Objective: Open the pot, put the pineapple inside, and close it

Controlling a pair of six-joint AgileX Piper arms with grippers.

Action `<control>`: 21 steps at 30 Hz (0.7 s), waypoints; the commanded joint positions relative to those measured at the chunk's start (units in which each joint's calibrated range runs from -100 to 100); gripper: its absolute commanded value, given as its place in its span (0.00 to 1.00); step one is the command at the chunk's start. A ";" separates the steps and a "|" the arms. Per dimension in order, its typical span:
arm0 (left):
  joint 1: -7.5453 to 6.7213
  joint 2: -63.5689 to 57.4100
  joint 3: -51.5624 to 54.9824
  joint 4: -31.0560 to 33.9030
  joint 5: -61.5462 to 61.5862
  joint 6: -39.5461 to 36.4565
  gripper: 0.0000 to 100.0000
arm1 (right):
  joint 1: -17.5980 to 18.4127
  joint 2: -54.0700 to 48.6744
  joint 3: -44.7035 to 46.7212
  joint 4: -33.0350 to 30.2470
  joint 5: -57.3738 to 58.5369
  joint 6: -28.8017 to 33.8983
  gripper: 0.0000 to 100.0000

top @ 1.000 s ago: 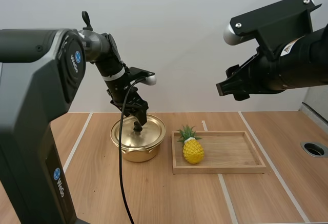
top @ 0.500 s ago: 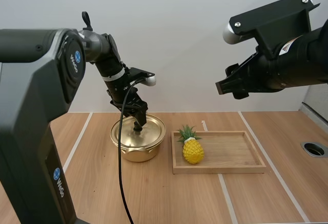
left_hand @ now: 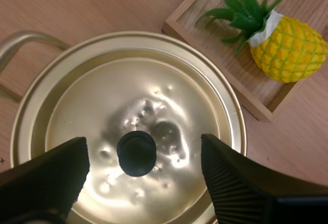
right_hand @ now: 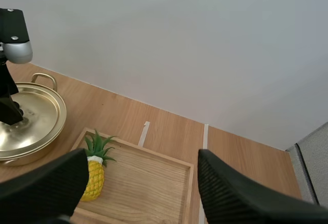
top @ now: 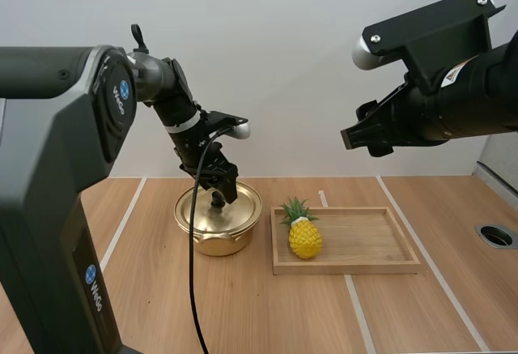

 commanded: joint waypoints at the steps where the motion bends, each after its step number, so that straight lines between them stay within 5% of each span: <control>1: -0.22 -0.12 0.35 -1.03 0.00 0.08 1.00 | 0.12 -0.18 -0.34 -0.05 -0.52 0.05 1.00; 15: -0.22 2.19 1.96 -0.89 0.00 0.16 0.98 | 0.12 -0.18 -0.34 -0.05 0.09 0.05 1.00; 18: -0.22 2.19 1.82 -0.89 0.00 0.16 0.64 | 0.12 -0.18 -0.34 -0.05 0.09 0.05 1.00; 21: -0.22 2.19 1.82 -0.89 0.00 0.16 0.11 | 0.12 -0.18 -0.34 -0.05 0.09 0.05 1.00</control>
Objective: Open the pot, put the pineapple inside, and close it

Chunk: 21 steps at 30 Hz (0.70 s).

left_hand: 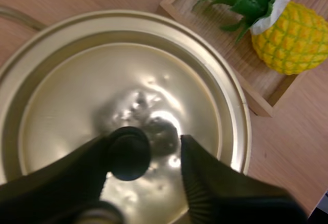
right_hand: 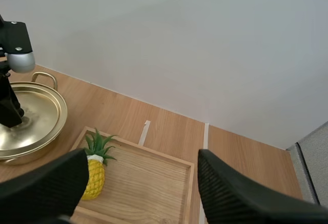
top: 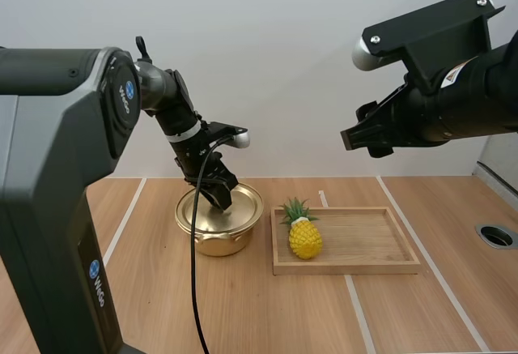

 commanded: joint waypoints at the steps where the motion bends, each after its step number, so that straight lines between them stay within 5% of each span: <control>1: -0.22 0.08 0.03 -0.76 0.78 0.25 0.00 | 0.12 -0.18 -0.34 -0.05 -0.23 0.05 1.00; 11: -0.22 -3.07 -1.66 -0.76 0.78 1.29 0.00 | 0.12 -0.18 -0.34 -0.05 -0.23 0.05 1.00; 21: -0.06 -15.66 -20.40 -1.79 0.78 -0.70 0.00 | 0.12 -0.18 -0.34 -0.05 -0.23 0.05 1.00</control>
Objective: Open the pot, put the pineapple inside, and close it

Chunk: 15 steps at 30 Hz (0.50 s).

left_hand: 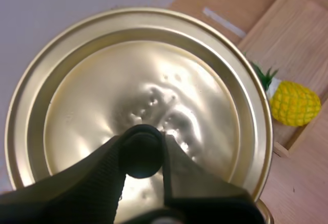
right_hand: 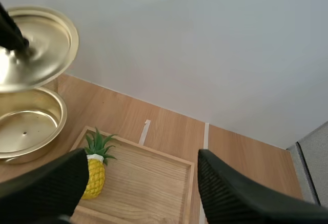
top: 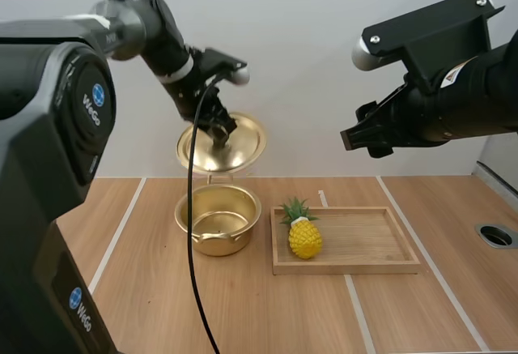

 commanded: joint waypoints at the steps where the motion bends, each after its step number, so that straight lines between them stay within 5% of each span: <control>1: -0.06 -4.62 -6.48 -2.21 0.00 -1.22 0.00 | 0.12 -0.18 -0.34 0.06 -0.46 0.05 1.00; 5: -0.06 -11.16 -14.91 -3.80 -4.44 -5.19 0.00 | 0.12 -0.18 -0.34 0.19 -0.46 0.05 1.00; 15: -0.06 -29.72 -22.46 -10.58 -66.81 -10.78 0.00 | 0.12 -0.18 -0.34 4.47 -0.46 0.05 1.00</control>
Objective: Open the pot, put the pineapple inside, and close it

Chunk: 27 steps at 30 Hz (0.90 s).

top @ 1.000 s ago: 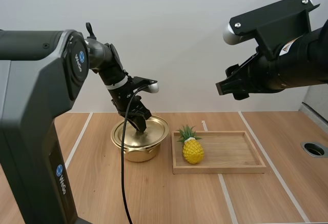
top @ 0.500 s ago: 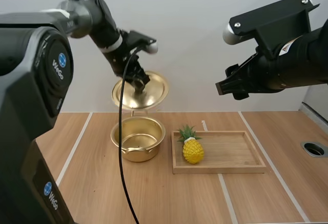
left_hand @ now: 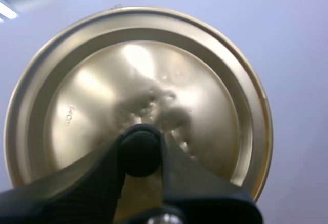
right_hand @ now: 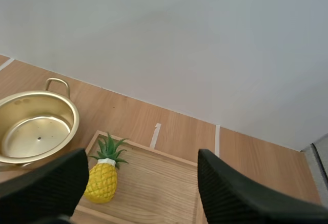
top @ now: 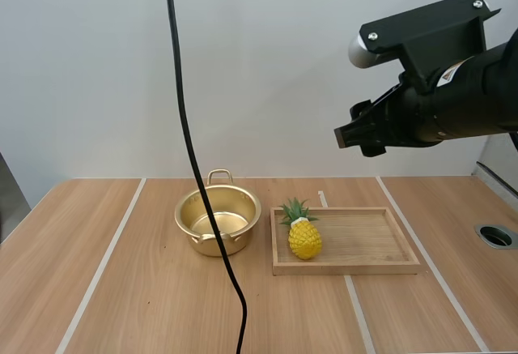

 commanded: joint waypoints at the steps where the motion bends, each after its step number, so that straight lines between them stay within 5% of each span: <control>1: -0.06 -5.42 -0.84 -4.72 -19.43 -0.94 0.00 | 0.12 -0.30 -0.07 1.71 -0.96 0.05 1.00; 9: -0.06 -12.51 -0.84 -6.80 -49.51 -0.94 0.00 | 0.12 0.91 7.54 5.75 -12.52 0.14 1.00; 27: -0.06 -12.92 -0.84 -5.41 -49.83 -0.67 0.00 | 0.12 37.64 5.41 19.74 -12.83 -9.50 1.00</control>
